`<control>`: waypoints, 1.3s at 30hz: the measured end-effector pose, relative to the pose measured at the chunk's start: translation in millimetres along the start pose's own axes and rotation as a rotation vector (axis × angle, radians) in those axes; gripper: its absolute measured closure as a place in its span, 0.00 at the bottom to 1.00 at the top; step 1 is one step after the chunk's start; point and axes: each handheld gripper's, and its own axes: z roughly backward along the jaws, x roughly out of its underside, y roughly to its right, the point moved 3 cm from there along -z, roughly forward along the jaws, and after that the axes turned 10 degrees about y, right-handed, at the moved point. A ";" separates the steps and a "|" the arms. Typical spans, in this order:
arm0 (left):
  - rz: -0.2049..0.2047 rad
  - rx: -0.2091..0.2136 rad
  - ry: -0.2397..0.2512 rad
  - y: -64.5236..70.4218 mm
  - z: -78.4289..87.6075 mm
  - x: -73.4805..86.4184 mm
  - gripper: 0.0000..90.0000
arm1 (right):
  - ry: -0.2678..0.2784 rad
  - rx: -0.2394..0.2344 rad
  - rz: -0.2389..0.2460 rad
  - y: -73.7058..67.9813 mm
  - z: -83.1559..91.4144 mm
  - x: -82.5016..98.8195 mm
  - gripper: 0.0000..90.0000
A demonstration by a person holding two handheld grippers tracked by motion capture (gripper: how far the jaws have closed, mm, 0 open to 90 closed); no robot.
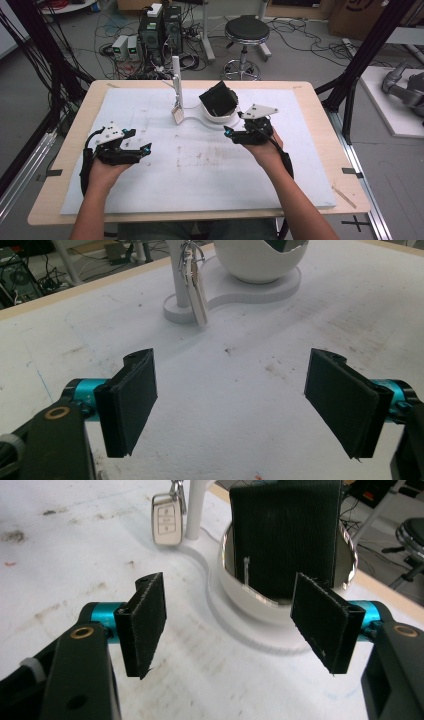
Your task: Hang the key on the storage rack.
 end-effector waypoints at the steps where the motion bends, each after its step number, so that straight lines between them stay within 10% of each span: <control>1: 0.000 -0.001 0.005 0.2 0.3 -0.3 0.23 | -0.008 0.002 -0.012 0.5 2.5 4.7 0.34; 15: 0.019 0.015 0.042 -1.1 4.4 -3.1 0.23 | -0.001 0.027 -0.150 5.5 24.2 71.6 0.25; 39: 0.014 0.025 0.029 3.8 -1.3 3.5 0.23 | -0.061 0.038 -0.130 8.6 16.7 81.5 0.24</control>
